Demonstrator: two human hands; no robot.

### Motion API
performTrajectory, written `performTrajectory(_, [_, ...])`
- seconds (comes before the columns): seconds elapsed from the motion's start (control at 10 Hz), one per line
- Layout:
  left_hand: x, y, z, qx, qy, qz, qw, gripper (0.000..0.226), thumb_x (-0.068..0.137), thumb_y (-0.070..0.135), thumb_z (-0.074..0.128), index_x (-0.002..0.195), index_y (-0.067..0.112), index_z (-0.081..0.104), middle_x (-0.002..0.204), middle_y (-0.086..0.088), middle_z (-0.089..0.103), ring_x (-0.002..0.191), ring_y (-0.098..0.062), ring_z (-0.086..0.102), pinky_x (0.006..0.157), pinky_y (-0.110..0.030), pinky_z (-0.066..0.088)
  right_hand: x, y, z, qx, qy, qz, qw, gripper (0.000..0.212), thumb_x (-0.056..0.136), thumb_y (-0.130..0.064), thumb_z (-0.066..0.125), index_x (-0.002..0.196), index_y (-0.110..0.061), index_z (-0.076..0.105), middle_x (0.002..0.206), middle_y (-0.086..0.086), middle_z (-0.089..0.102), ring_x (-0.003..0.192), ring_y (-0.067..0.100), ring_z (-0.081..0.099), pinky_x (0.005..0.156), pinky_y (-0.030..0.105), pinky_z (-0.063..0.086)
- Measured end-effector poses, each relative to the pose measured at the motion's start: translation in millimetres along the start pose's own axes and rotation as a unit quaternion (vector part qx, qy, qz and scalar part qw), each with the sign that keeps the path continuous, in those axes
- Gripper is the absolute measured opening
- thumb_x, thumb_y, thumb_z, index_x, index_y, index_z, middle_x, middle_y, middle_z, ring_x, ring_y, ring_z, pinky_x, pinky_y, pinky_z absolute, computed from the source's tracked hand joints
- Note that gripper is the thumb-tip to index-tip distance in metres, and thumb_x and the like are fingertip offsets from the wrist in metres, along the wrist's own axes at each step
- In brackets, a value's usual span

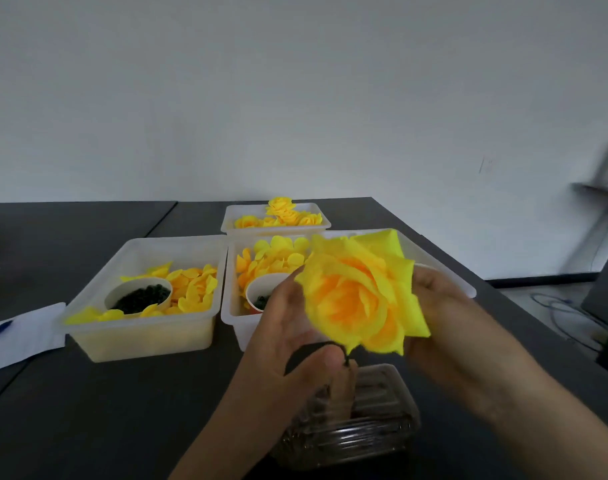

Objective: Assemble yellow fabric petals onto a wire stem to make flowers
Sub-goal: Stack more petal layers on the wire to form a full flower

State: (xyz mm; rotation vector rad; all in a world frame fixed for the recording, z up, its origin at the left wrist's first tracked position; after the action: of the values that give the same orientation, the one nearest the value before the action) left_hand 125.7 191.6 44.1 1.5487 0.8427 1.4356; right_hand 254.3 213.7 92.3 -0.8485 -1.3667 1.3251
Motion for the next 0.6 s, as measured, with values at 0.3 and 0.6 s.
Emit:
performTrajectory(0.3, [-20.4, -5.9, 18.6, -0.138, -0.023, -0.105, 0.984, 0.062, 0.028, 0.073, 0.085, 0.086, 0.054, 0.072, 0.101, 0.015, 0.074, 0.098, -0.007, 0.070, 0.082, -0.024, 0.057, -18.8, 79.3, 35.2, 0.278, -0.114, 0.201, 0.932, 0.041, 0.079, -0.020, 0.055, 0.113, -0.001, 0.069, 0.121, 0.025, 0.064, 0.109, 0.035, 0.064, 0.090, 0.042, 0.054])
performTrajectory(0.6, [-16.9, -12.5, 11.3, -0.259, 0.117, -0.117, 0.952, 0.106, 0.027, 0.061, 0.092, 0.117, 0.013, 0.063, 0.123, -0.013, 0.066, 0.109, -0.027, 0.065, 0.091, -0.039, 0.055, -3.8, 48.7, -4.0, 0.087, 0.034, 0.045, 0.995, 0.019, 0.096, -0.014, 0.051, 0.100, 0.001, 0.063, 0.088, 0.027, 0.066, 0.069, 0.033, 0.063, 0.056, 0.036, 0.051])
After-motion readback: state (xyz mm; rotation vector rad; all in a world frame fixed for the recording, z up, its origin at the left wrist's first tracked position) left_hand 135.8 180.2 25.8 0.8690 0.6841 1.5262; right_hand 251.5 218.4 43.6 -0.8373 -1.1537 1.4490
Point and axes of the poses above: each hand's wrist, its own x-axis towards the middle knuckle, its own z-axis out of the palm, y = z × x, the point moved 10 cm from there along x, towards the middle knuckle
